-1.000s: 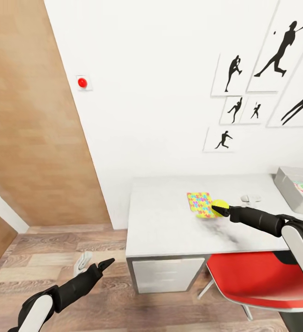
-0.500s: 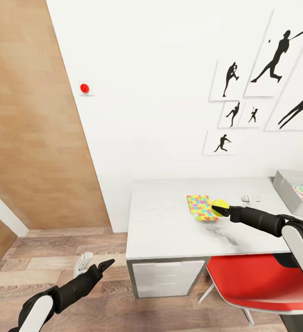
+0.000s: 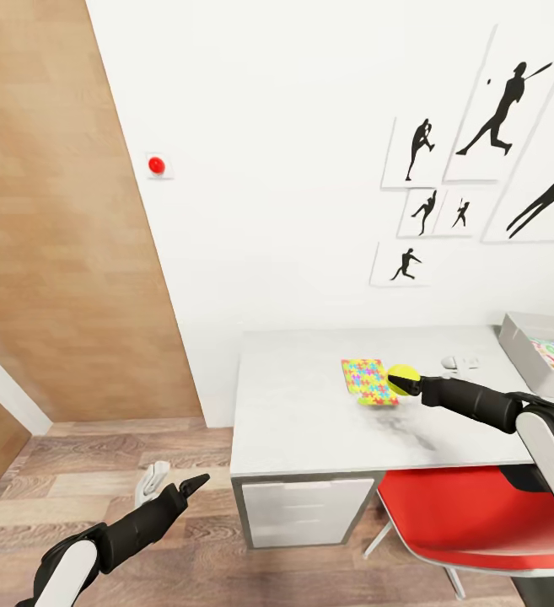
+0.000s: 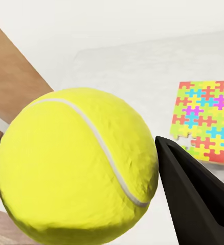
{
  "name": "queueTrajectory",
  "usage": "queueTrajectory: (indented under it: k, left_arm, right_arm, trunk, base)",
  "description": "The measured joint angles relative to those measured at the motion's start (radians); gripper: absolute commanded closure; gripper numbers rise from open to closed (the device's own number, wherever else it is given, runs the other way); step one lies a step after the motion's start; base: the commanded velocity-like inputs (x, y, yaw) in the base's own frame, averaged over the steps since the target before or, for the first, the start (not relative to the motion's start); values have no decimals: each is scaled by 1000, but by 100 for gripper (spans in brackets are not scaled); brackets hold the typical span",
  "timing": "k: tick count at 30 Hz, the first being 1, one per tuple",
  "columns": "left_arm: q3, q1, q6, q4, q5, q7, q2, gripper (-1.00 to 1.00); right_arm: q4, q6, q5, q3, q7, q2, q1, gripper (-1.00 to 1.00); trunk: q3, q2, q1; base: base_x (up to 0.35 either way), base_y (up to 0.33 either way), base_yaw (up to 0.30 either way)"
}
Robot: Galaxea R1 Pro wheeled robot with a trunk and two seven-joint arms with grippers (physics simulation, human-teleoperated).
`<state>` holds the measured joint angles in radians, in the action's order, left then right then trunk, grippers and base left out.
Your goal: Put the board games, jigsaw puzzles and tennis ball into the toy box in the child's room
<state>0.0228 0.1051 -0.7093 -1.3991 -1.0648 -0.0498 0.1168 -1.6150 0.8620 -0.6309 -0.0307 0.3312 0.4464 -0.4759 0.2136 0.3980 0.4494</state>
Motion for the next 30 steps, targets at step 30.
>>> queueTrajectory:
  k: [30]
  left_arm:
    - [-2, 0, 0, 0, 0, -1, 0, -100]
  right_arm:
    - [0, -1, 0, -39, 1, 0, 15, 100]
  trunk:
    - [-1, 0, 0]
  base:
    - [0, 0, 0]
